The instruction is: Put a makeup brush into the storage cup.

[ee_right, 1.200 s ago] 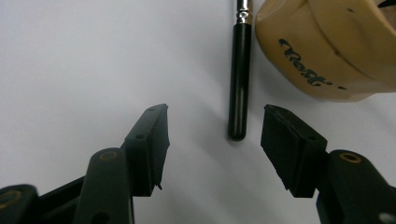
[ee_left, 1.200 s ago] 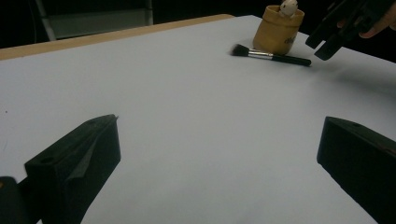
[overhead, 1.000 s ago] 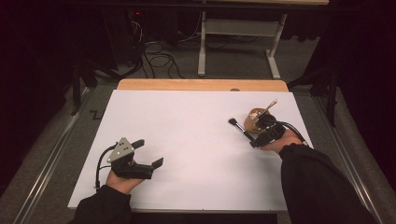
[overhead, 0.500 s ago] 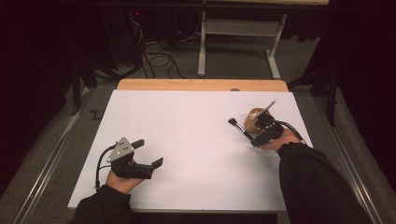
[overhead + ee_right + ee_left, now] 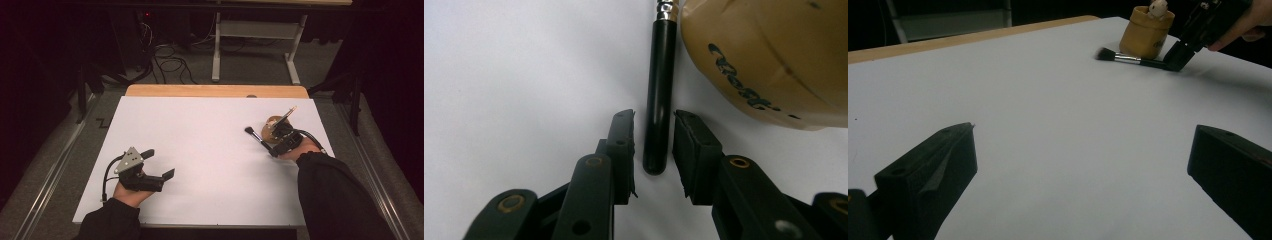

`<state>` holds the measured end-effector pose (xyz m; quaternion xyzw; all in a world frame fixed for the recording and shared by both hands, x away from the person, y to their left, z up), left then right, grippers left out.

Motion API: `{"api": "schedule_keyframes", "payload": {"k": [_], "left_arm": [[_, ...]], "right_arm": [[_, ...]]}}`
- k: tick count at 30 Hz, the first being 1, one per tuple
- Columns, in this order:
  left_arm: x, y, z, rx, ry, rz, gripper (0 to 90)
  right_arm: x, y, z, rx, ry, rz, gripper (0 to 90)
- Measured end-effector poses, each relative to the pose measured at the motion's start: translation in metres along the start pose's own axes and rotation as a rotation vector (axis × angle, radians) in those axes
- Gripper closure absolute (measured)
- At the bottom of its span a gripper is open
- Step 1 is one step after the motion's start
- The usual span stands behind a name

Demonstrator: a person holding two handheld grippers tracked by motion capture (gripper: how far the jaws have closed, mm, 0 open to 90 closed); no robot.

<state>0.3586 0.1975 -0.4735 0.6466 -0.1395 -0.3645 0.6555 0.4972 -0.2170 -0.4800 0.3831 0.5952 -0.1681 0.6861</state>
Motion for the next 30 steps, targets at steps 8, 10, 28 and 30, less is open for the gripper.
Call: {"api": "schedule_keyframes", "payload": {"k": [8,10,28,30], "left_arm": [[-0.0001,0.0001,-0.0001,0.0,0.0,0.001,0.2],[-0.0001,0.0001,-0.0003,-0.001,0.0,0.001,0.2],[-0.0004,0.0003,-0.0005,-0.001,0.001,0.002,0.2],[-0.0006,0.0003,-0.0004,-0.002,0.002,0.003,0.2]], "right_arm": [[0.0028,0.0005,-0.0024,-0.019,0.005,-0.011,73.8],[0.0036,0.0003,-0.003,-0.015,0.001,-0.017,74.3],[0.0058,0.0006,-0.0033,-0.029,-0.022,-0.021,80.4],[0.0059,0.0006,-0.0035,-0.029,-0.025,-0.021,80.5]]}}
Point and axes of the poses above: each handheld gripper's, and its own axes: x roughly forward along the jaws, y roughly out of its top, z roughly to its right, the point moved 4 cm from there along x, roughly forward along the jaws, and after that the axes turned 4 degrees about z, right-handed, at the moved point
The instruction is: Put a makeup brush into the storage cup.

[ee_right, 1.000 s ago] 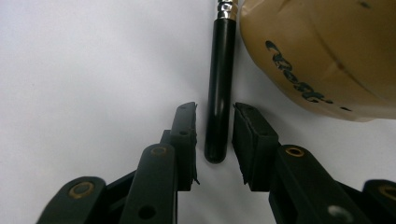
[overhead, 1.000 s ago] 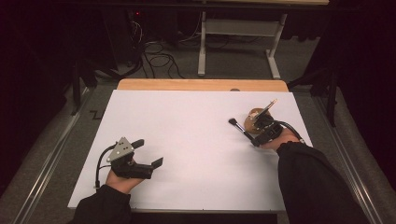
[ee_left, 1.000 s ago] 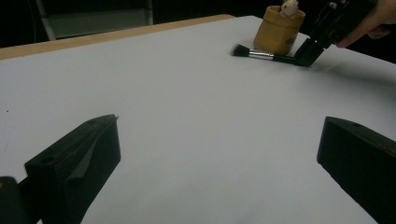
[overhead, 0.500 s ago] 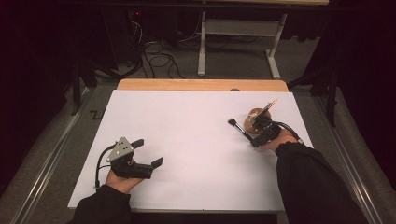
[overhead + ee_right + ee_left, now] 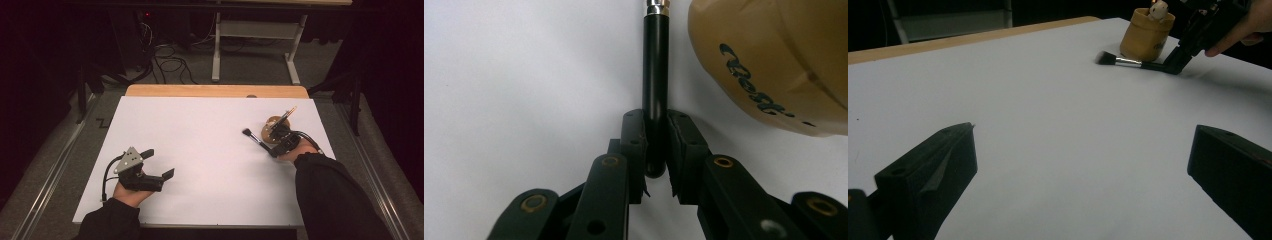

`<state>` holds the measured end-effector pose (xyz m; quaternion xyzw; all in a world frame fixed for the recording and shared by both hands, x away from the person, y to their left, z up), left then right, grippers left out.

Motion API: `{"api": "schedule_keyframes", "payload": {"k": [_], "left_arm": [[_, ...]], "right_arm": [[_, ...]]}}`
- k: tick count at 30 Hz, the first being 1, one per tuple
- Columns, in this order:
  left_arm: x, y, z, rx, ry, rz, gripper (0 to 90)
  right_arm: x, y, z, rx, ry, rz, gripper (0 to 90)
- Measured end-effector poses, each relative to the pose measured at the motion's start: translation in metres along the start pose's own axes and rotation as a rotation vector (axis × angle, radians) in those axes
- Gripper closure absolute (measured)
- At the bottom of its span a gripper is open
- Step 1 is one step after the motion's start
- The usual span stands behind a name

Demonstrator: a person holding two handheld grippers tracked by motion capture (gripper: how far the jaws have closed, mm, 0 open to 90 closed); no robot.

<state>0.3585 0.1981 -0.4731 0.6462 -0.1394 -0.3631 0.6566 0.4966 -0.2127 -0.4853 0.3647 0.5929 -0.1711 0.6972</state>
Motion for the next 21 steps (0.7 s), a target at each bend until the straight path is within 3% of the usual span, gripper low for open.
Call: {"api": "schedule_keyframes", "payload": {"k": [17,20,21], "left_arm": [[-0.0004,0.0001,-0.0006,-0.002,0.001,0.001,0.2],[-0.0006,0.0002,-0.0009,-0.004,0.001,0.003,0.2],[-0.0006,0.0001,-0.0011,-0.004,0.001,0.002,0.2]], "right_arm": [[-0.0017,0.0004,-0.0033,0.024,-0.025,-0.005,80.8],[-0.0031,0.0002,-0.0007,0.011,-0.039,0.005,80.8],[-0.0048,-0.0001,-0.0019,0.035,-0.037,0.005,80.8]]}}
Point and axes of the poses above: each handheld gripper's, and its own axes: x roughly forward along the jaws, y roughly out of its top, z roughly to its right, the point moved 4 cm from there along x, roughly forward along the jaws, and after that the axes turned 4 degrees about z, right-handed, at the moved point
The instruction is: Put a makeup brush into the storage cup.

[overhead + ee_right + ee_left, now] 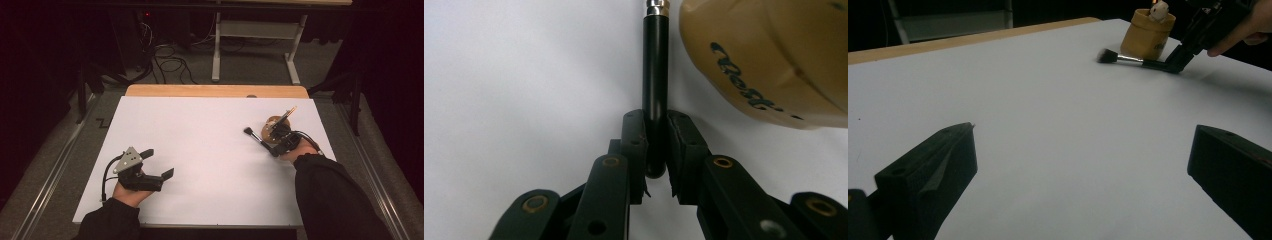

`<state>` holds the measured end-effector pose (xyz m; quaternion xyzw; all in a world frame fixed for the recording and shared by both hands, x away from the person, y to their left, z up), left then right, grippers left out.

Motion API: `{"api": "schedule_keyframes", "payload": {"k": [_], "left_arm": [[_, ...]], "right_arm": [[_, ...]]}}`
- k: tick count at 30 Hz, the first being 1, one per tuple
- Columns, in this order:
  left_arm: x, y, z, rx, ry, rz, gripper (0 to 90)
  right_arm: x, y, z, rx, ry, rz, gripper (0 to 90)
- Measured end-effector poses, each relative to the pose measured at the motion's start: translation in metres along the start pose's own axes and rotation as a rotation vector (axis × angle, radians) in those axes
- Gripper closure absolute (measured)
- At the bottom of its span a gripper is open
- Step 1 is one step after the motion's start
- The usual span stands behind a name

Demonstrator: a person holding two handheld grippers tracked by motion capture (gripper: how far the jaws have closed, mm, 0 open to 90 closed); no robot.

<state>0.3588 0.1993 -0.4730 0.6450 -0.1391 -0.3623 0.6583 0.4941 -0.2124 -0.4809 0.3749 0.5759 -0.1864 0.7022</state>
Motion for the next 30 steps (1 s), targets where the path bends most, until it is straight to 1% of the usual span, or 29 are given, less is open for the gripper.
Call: {"api": "schedule_keyframes", "payload": {"k": [2,4,6,8,12,13,14,16,17,18,21,22,25,30], "left_arm": [[0.0,0.0,0.0,-0.002,0.001,0.0,0.2],[0.0,0.0,0.0,-0.001,0.0,0.001,0.2],[0.0,0.0,0.0,0.001,0.0,0.001,0.2],[0.0,0.0,0.001,0.001,-0.001,0.002,0.2],[0.0,0.0,0.001,0.0,0.0,0.001,0.2],[0.0,0.0,0.001,0.0,0.001,0.001,0.2],[0.0,0.0,0.001,-0.001,0.002,0.001,0.2],[0.0,0.0,0.001,-0.001,0.003,0.002,0.2],[0.0,0.0,0.001,-0.001,0.003,0.002,0.2],[0.0,0.0,0.001,-0.001,0.002,0.002,0.2],[0.0,0.0,0.001,-0.002,0.003,0.002,0.2],[0.0,0.0,0.001,-0.002,0.003,0.0,0.2],[0.001,0.0,0.001,-0.001,0.004,-0.003,0.2],[0.001,-0.001,0.002,0.001,0.005,-0.005,0.2]], "right_arm": [[-0.003,0.0,0.001,-0.014,0.001,0.009,80.8],[-0.007,-0.001,-0.001,-0.007,0.001,0.012,80.8],[-0.011,-0.002,-0.003,-0.016,0.003,0.012,80.8],[-0.014,-0.004,-0.005,-0.01,-0.002,0.015,80.8],[-0.022,-0.007,-0.012,-0.02,-0.002,0.023,80.8],[-0.025,-0.008,-0.014,-0.028,-0.005,0.026,80.7],[-0.027,-0.009,-0.017,-0.003,-0.01,0.023,80.8],[-0.031,-0.011,-0.019,0.0,-0.019,0.029,80.8],[-0.032,-0.012,-0.019,-0.022,-0.018,0.037,80.7],[-0.034,-0.014,-0.02,-0.022,-0.018,0.034,80.8],[-0.037,-0.02,-0.025,-0.008,-0.02,0.035,80.7],[-0.038,-0.022,-0.026,-0.011,-0.02,0.042,80.8],[-0.039,-0.028,-0.032,-0.002,-0.02,0.046,80.8],[-0.041,-0.037,-0.038,0.021,-0.017,0.076,80.8]]}}
Point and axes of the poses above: each handheld gripper's, and its own axes: x roughly forward along the jaws, y roughly out of its top, z roughly to its right, the point moved 4 cm from there along x, roughly forward along the jaws, and after that the axes turned 4 degrees about z, right-handed, at the moved point
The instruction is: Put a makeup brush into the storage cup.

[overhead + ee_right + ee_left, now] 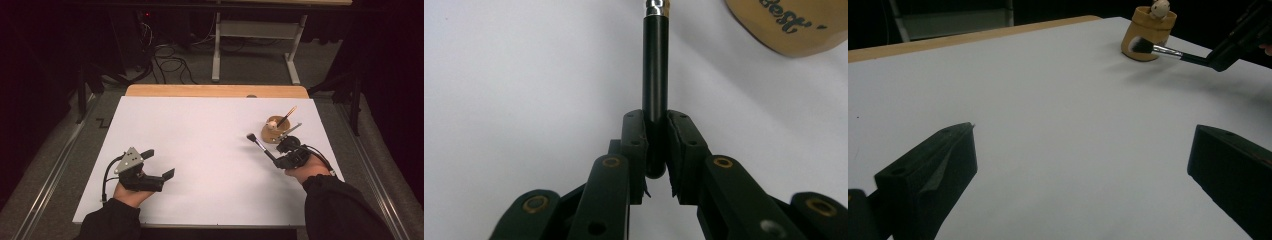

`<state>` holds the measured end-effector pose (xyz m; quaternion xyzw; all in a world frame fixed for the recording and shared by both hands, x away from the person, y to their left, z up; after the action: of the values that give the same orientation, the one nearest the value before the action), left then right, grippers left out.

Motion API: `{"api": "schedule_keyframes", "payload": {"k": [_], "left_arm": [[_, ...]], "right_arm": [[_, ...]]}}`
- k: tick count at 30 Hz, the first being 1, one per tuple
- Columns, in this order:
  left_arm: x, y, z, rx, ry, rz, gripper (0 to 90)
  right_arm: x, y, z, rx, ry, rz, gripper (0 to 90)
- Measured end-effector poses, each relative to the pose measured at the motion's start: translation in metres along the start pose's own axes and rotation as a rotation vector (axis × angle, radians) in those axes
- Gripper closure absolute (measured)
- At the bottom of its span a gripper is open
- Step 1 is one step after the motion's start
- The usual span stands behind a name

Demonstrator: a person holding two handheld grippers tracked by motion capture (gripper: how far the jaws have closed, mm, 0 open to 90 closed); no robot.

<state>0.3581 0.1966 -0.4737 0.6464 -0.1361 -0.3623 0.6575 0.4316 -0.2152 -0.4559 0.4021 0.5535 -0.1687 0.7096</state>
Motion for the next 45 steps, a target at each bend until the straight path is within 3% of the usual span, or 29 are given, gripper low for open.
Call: {"api": "schedule_keyframes", "payload": {"k": [7,8,12,13,18,28,39,45], "left_arm": [[0.001,0.0,0.001,0.002,0.002,-0.005,0.2],[0.0,0.0,0.001,0.001,0.002,-0.005,0.2],[0.0,-0.001,0.0,0.001,0.003,-0.004,0.2],[0.0,-0.001,-0.001,0.0,0.004,-0.004,0.2],[0.0,-0.001,-0.001,-0.001,0.004,-0.004,0.2],[0.001,-0.002,-0.002,-0.007,0.007,-0.008,0.2],[0.002,-0.003,-0.003,-0.009,0.013,-0.013,0.2],[0.004,-0.004,-0.003,-0.013,0.02,-0.017,0.2]], "right_arm": [[0.0,-0.003,-0.005,0.005,-0.008,0.014,80.8],[-0.001,-0.004,-0.006,0.024,-0.011,0.015,80.7],[-0.001,-0.003,-0.006,-0.001,-0.009,0.049,80.7],[-0.002,-0.004,-0.008,0.019,-0.009,0.049,80.8],[-0.003,-0.005,-0.009,0.01,-0.016,0.116,80.7],[0.005,-0.012,-0.01,0.057,-0.029,0.272,80.7],[0.013,-0.021,-0.016,0.1,-0.013,0.442,80.8],[0.022,-0.024,-0.022,0.104,-0.02,0.504,80.7]]}}
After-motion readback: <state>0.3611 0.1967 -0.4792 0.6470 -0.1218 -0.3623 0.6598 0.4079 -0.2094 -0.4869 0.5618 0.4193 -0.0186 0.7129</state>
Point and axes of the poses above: each handheld gripper's, and its own axes: x roughly forward along the jaws, y roughly out of its top, z roughly to its right, the point moved 4 cm from there along x, roughly forward along the jaws, and after that the axes turned 4 degrees about z, right-handed, at the moved point
